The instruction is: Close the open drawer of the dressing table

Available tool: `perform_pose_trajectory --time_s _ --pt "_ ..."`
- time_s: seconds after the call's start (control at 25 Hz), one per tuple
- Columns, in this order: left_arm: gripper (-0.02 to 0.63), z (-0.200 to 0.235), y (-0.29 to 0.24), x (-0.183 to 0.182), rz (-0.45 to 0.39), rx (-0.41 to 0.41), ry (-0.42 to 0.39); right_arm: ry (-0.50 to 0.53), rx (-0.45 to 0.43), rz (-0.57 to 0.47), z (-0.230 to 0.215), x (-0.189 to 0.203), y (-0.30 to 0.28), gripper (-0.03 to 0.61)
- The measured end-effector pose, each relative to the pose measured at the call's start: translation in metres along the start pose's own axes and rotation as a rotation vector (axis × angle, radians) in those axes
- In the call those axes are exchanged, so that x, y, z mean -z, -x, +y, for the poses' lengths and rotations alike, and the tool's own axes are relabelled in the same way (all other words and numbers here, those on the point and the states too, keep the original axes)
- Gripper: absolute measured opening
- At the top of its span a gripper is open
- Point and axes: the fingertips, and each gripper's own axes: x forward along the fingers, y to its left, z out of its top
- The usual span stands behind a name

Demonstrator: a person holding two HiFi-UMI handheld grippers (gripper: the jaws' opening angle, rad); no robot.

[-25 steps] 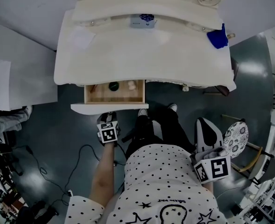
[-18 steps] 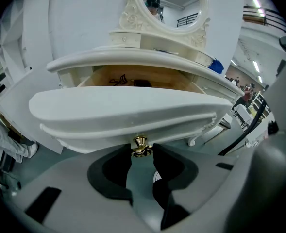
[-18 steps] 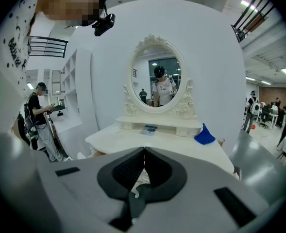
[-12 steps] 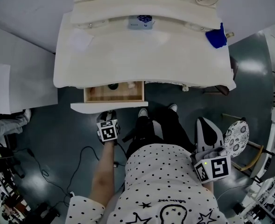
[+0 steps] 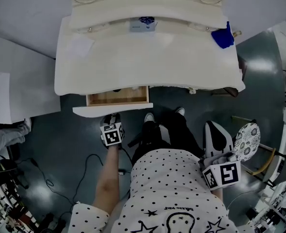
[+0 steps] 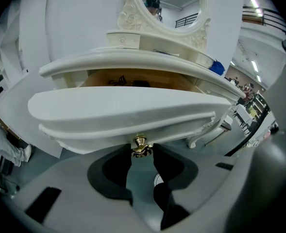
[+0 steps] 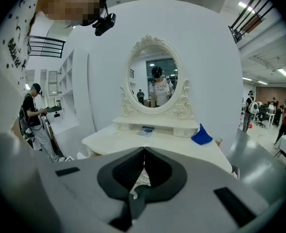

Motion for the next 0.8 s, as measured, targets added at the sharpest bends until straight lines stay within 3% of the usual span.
perform_pose_trajectory --time_s 0.8 --pt "0.150 0.003 -0.019 -0.031 -0.040 0.009 -0.022 -0.006 0.013 -0.004 -0.006 -0.008 -0.010 0.009"
